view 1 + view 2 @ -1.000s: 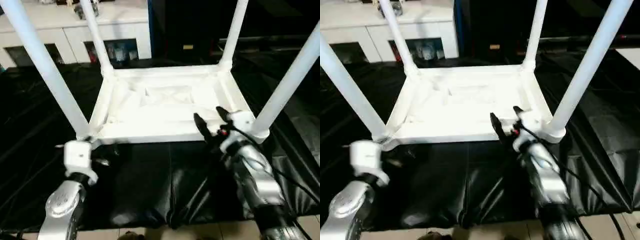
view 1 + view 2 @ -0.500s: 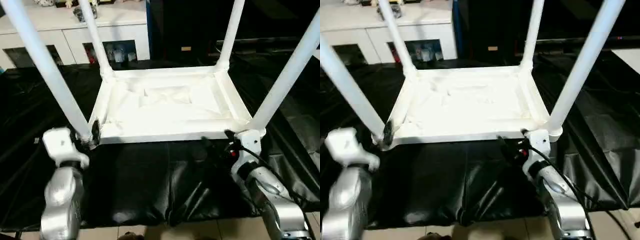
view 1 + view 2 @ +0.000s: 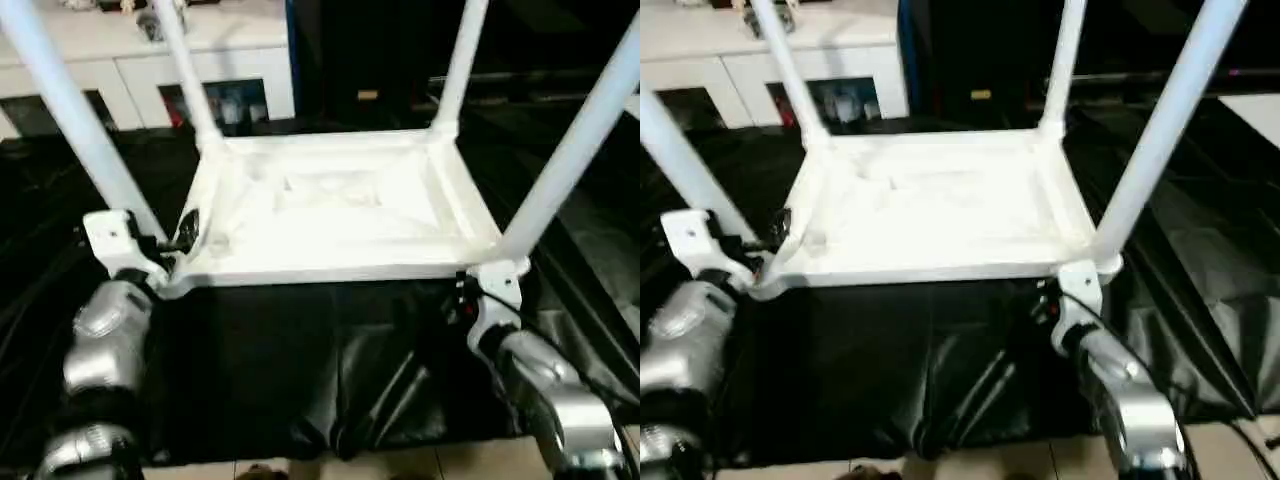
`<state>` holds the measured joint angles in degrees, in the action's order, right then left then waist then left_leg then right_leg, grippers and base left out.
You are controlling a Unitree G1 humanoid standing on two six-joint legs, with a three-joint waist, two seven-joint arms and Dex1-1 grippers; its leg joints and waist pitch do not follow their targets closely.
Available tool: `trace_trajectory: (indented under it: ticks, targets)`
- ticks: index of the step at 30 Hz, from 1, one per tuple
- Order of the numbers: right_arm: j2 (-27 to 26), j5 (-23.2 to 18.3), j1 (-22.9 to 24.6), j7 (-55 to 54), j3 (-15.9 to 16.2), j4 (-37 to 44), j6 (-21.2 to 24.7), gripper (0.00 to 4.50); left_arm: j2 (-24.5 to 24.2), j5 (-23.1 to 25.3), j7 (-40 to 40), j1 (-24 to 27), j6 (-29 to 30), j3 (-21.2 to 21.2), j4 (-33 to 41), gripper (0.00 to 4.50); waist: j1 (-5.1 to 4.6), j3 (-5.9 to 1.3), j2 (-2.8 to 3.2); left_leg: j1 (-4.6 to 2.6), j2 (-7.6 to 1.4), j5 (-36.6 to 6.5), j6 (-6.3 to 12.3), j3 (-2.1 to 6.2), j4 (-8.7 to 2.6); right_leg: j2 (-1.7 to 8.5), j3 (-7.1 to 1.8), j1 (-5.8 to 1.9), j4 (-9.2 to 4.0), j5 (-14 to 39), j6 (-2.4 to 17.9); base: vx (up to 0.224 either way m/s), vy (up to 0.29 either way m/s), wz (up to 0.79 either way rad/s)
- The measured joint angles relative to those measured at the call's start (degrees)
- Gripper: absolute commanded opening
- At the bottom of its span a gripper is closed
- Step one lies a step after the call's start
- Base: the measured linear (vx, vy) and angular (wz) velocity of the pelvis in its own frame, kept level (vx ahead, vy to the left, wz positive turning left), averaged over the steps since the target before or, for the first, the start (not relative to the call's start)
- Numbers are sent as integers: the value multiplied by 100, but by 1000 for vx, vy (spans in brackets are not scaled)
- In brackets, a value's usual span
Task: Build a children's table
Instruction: Rotate table base
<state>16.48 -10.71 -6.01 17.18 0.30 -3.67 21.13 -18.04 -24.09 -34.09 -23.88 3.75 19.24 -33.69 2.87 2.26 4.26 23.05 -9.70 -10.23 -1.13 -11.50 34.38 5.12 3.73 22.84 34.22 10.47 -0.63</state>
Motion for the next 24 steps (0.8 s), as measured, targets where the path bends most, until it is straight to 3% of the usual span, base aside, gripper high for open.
trace_trajectory:
  ticks: [4,10,13,19,24]
  targets:
    - [-34,62,-413,9,7,-555,-74,447,-376,-466,-1694,92,937,-385,214,450,83,7,-15,0,7,0,1,-22,2,16,-8,-2,-2,0,1,0,0,0]
    - [-39,167,-868,86,13,-1089,-242,447,-615,-910,-2830,424,1929,-1096,1045,450,50,9,-73,-9,3,0,1,-30,4,16,-14,2,11,-4,7,0,0,0]
    - [-36,210,-1019,150,26,-1314,-333,447,-622,-1150,-3037,677,2326,-1345,1618,450,32,23,-96,-9,0,0,0,-31,5,13,-14,9,20,-4,6,0,0,0]
    - [-105,387,-1407,409,141,-1921,-594,447,-453,-1731,-3132,1113,3196,-1813,3230,450,-118,52,-156,-21,-11,1,-1,-42,9,10,-13,18,34,-14,23,0,0,0]
    - [-230,437,-1614,753,383,-2256,-744,447,-275,-2108,-3033,1220,3567,-2072,3919,450,-204,56,-164,-62,-14,1,-4,-41,8,9,-13,18,54,-14,23,0,0,0]
